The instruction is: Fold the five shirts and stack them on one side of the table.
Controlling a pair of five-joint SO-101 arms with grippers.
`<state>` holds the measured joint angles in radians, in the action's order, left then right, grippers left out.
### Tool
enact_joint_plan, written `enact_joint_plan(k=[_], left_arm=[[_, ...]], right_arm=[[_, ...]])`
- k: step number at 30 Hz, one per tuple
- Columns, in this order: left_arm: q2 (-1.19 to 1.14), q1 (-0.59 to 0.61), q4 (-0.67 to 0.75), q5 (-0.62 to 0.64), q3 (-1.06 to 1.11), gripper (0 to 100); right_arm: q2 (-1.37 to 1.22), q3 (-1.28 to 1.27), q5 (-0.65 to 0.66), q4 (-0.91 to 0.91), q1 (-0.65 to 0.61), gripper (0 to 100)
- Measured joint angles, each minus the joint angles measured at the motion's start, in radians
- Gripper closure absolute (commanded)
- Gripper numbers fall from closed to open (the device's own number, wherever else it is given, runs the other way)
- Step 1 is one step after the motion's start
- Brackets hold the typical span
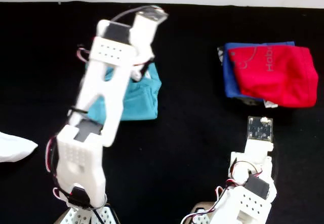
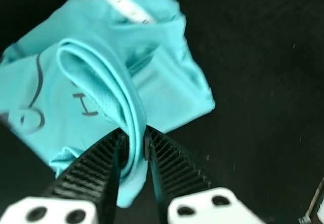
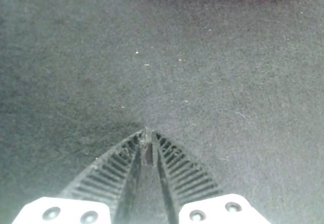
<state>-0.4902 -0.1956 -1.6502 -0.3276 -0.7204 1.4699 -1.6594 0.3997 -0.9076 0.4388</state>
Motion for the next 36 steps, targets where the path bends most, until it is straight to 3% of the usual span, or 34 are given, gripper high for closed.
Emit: enact_joint_plan(k=[3, 9, 15, 18, 21, 24, 29, 36], left_arm=[[-0.041, -0.041, 0.057, 0.000, 0.002, 97], [-0.107, -0.063, 0.130, 0.100, 0.002, 80], [-0.110, -0.037, 0.150, 0.199, 0.002, 79], [-0.087, 0.020, 0.115, 0.201, -0.015, 83], [-0.060, 0.086, 0.037, 0.158, -0.021, 99], [-0.063, 0.138, -0.021, 0.072, -0.021, 98], [-0.167, 0.203, -0.003, 0.044, -0.026, 99], [-0.290, 0.180, 0.048, 0.044, -0.026, 99]], right_arm=[[0.000, 0.000, 0.000, 0.000, 0.000, 99.1], [0.000, 0.000, 0.000, 0.000, 0.000, 99.1], [0.000, 0.000, 0.000, 0.000, 0.000, 99.1], [0.000, 0.000, 0.000, 0.000, 0.000, 99.1], [0.000, 0.000, 0.000, 0.000, 0.000, 99.1], [0.000, 0.000, 0.000, 0.000, 0.000, 99.1], [0.000, 0.000, 0.000, 0.000, 0.000, 99.1], [0.000, 0.000, 0.000, 0.000, 0.000, 99.1]])
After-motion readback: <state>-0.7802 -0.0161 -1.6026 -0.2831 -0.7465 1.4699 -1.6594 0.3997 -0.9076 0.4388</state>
